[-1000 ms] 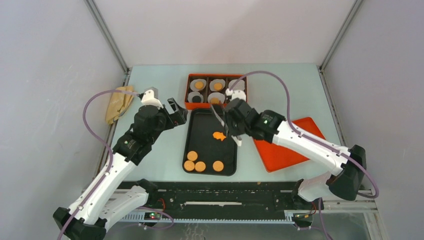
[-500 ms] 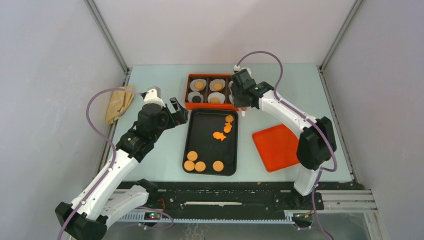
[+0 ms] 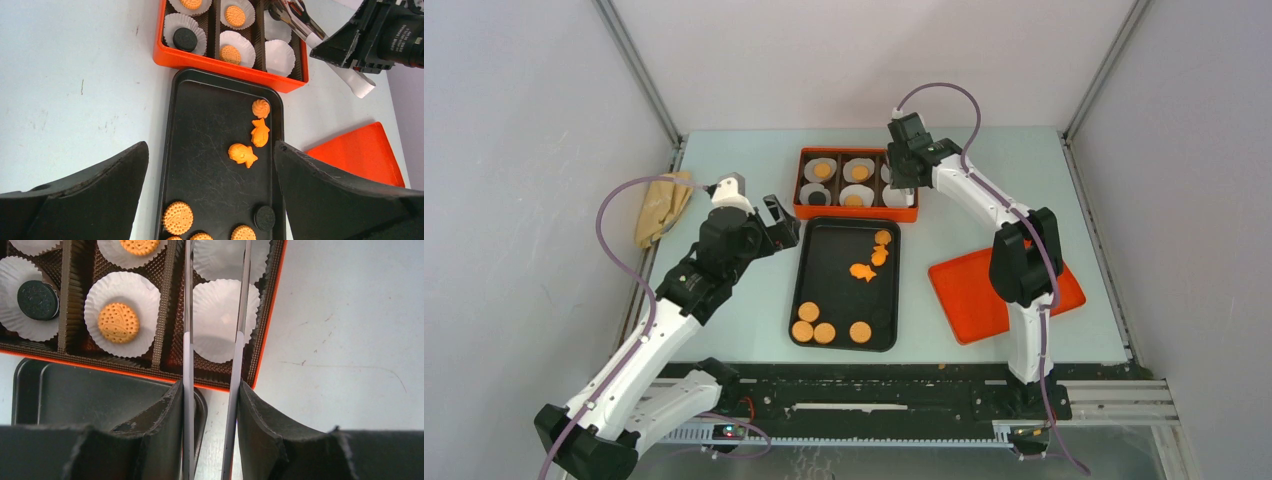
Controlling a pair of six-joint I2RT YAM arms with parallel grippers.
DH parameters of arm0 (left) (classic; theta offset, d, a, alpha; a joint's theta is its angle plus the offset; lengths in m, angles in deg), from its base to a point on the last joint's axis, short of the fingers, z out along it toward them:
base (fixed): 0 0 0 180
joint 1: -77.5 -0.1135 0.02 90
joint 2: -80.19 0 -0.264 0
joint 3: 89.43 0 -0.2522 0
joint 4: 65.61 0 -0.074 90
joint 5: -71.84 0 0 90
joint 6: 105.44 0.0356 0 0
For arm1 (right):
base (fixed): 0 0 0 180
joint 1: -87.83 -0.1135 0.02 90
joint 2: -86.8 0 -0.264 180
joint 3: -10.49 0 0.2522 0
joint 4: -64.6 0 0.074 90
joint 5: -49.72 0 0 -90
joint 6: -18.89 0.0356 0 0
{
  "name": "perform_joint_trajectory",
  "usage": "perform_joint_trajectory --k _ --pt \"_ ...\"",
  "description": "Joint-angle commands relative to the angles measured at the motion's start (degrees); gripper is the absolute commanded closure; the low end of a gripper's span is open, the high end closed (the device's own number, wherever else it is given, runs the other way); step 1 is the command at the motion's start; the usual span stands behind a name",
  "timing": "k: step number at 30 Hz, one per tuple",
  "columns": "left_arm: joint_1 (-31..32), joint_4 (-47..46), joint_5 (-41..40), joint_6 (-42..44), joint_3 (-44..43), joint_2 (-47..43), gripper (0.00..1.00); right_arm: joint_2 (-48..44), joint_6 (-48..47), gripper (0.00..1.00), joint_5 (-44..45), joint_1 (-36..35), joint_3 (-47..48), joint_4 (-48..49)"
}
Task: Pack the cookies
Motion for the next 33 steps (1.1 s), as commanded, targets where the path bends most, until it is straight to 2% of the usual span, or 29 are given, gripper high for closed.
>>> perform_joint_trajectory --k 1,11,14,16,18,22,29,33 --pt "-0.04 -1.53 -1.40 1.07 -1.29 -0.51 0.00 2.24 -1.62 0.88 -0.37 0.54 5.06 -1.33" --pt "-0.06 -1.58 -1.22 0.92 -1.35 -0.13 0.00 -0.55 -1.23 0.87 1.82 0.52 2.03 -0.61" --pt "-0.04 -1.75 -0.93 0.78 -1.41 0.14 0.00 -0.73 -1.47 0.84 2.52 0.61 1.79 -0.01" --pt "-0.04 -1.75 -0.84 0.74 -1.32 0.12 0.00 -0.15 -1.44 0.68 3.06 0.63 2.49 -0.80" --pt "-0.04 -1.68 -0.82 0.71 -1.28 0.00 0.00 -0.03 -1.16 0.57 3.37 0.58 2.92 -1.23" --pt "-0.04 -1.75 -0.20 0.83 -1.33 -0.10 0.00 -1.71 -0.97 0.46 3.42 0.63 1.94 -0.20" --pt "-0.04 -2.08 0.86 0.62 -1.68 0.51 0.00 -6.09 -0.95 0.46 2.62 0.27 0.46 0.54" --pt "-0.04 -2.02 1.01 0.50 -1.92 0.26 0.00 -13.59 -0.80 0.48 3.45 -2.51 -3.89 0.71"
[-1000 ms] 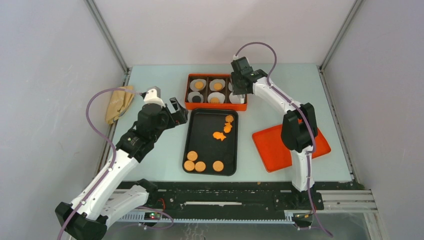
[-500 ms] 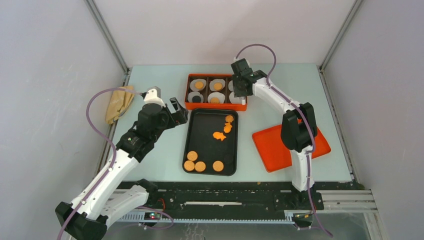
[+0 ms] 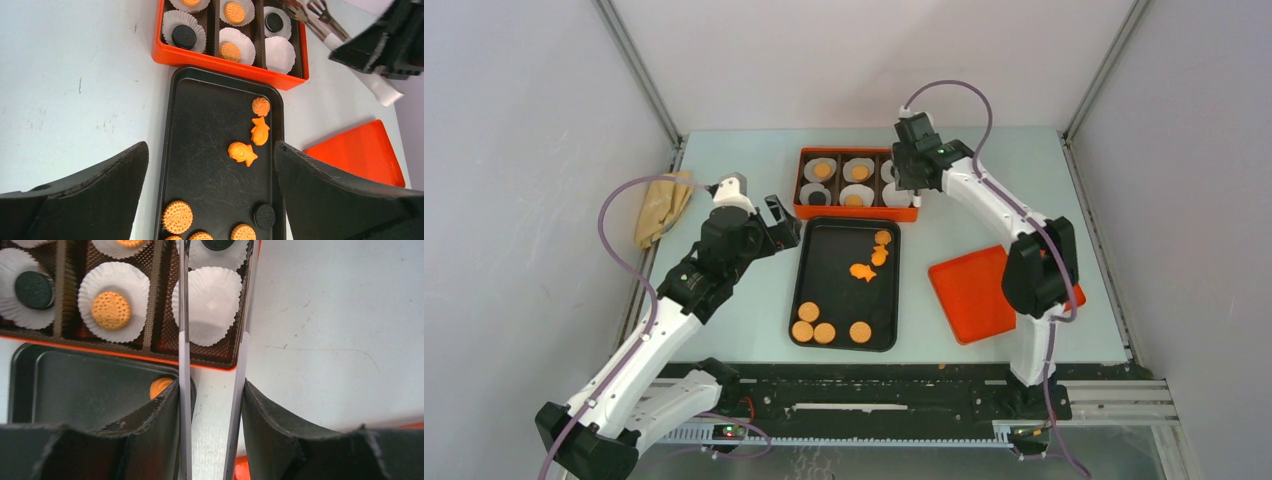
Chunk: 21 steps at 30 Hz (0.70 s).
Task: Pack the cookies
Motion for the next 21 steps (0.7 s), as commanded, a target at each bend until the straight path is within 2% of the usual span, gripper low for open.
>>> perform_joint_trajectory --k 1,4,7,11,16,21 --pt "-0.04 -2.01 0.51 0.56 -2.01 -0.32 0.00 -13.07 -0.16 0.48 1.61 -3.42 -4.15 2.21" --pt "-0.04 -1.88 0.31 0.53 -2.03 -0.33 0.00 -20.46 1.41 0.48 2.20 -8.34 -9.99 -0.07" --pt "-0.04 -1.86 0.72 0.42 -1.88 -0.06 0.00 -29.28 3.41 0.48 3.90 -16.08 -19.66 -1.31" --pt "-0.04 -1.97 1.75 -0.04 -1.88 -0.02 0.00 -36.66 7.93 0.50 4.46 -25.92 -27.99 -4.70" --pt "-0.04 -2.10 2.00 -0.57 -1.85 -0.42 0.00 -39.03 11.77 0.51 4.30 -37.92 -31.07 -8.72" --pt "-0.04 -1.76 1.87 -0.91 -1.64 -1.36 0.00 -36.13 14.23 0.51 2.45 -44.96 -31.71 -10.48"
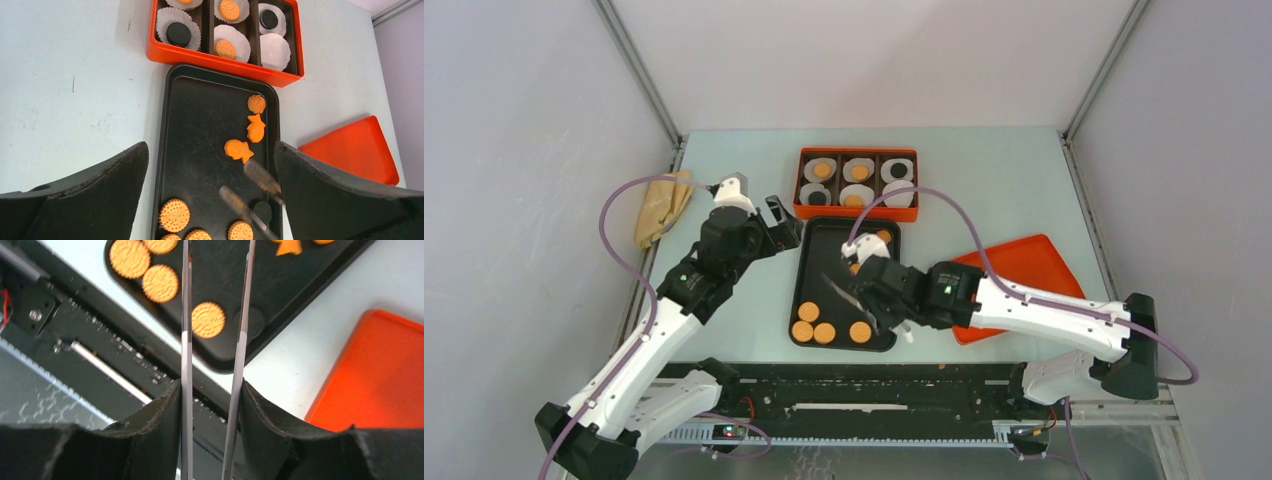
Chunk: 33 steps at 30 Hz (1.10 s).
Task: Pack the cookies
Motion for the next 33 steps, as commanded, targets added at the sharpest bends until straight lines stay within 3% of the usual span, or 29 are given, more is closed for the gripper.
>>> perform_joint_trajectory --k 1,9,15,33 --pt "-0.04 -1.69 0.37 -0.80 -1.58 -1.51 0.00 1.74 4.00 0.51 -1.23 -4.44 -0.22 -0.11" --pt "-0.04 -0.51 -0.52 -0.82 -1.44 -3.09 0.00 7.63 3.96 0.51 -6.79 -9.64 -0.94 2.32" --pt "-0.04 -0.12 -0.93 -0.89 -1.38 -3.47 0.00 9.79 2.94 0.50 -7.39 -9.64 -0.85 3.84" --pt "-0.04 0.29 -1.99 -0.13 -1.44 -3.62 0.00 16.38 0.47 0.50 -8.50 0.33 2.57 9.21"
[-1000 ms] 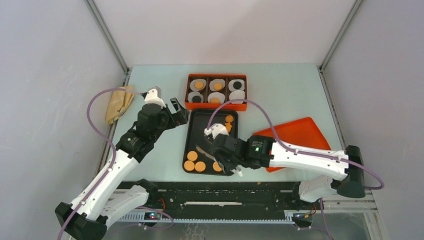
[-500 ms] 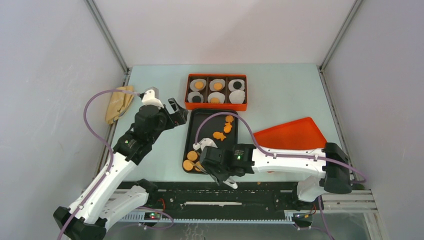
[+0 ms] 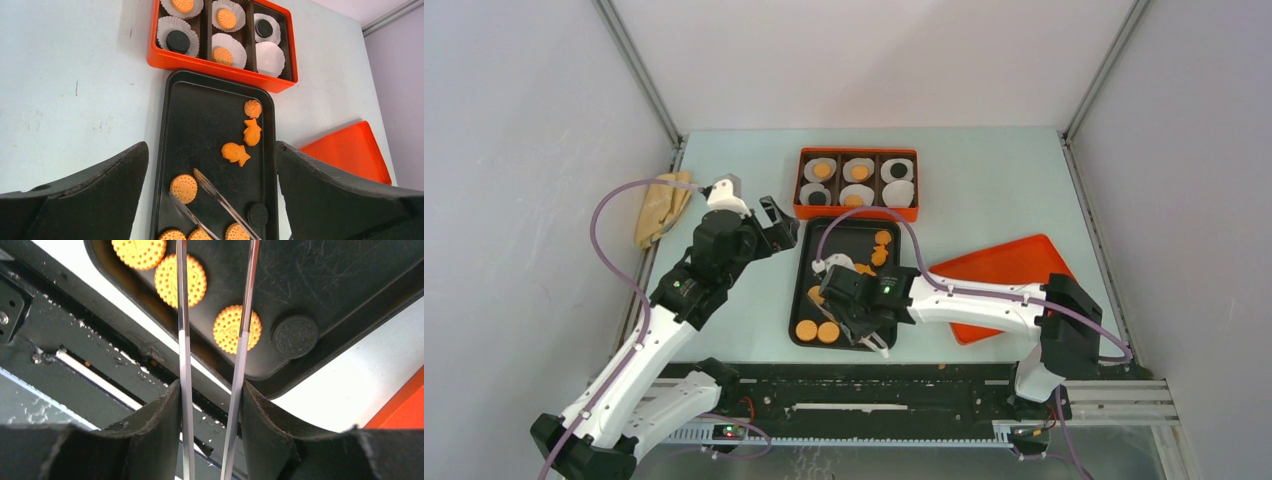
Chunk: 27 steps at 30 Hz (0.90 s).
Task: Pack the cookies
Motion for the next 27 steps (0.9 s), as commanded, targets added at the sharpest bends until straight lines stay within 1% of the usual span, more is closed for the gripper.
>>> perform_joint_trajectory --k 1,3,8,11,16,19,22,27 --pt "-0.04 -0.27 -1.32 0.27 -1.43 -0.83 0.00 0.11 -1.46 0.51 -1.20 1.59 2.75 3.42" --pt "-0.04 -0.25 -1.37 0.32 -1.41 -0.75 0.00 0.09 -1.44 0.54 -1.87 2.09 2.86 3.85" --pt "-0.04 -0.49 -1.42 0.40 -1.53 -0.54 0.00 -1.45 -2.12 0.76 0.00 3.44 3.64 3.21" --pt "-0.04 -0.86 -1.14 0.40 -2.12 0.06 0.00 -3.21 -2.83 0.81 2.50 5.59 5.21 2.12" --pt "-0.04 -1.26 -1.07 0.08 -2.86 1.28 0.00 -7.80 -4.60 0.83 4.93 13.06 7.41 2.35" --pt "-0.04 -1.27 -1.01 0.14 -2.91 1.71 0.00 -8.72 -6.36 0.83 6.01 17.94 8.86 2.36" --pt "-0.04 -1.64 -0.96 0.22 -2.59 1.93 0.00 -8.06 -8.20 0.83 6.90 23.23 11.57 2.27" --pt "-0.04 -2.18 -0.71 0.31 -2.46 2.90 0.00 -3.57 -9.96 0.84 4.78 31.20 15.67 3.60"
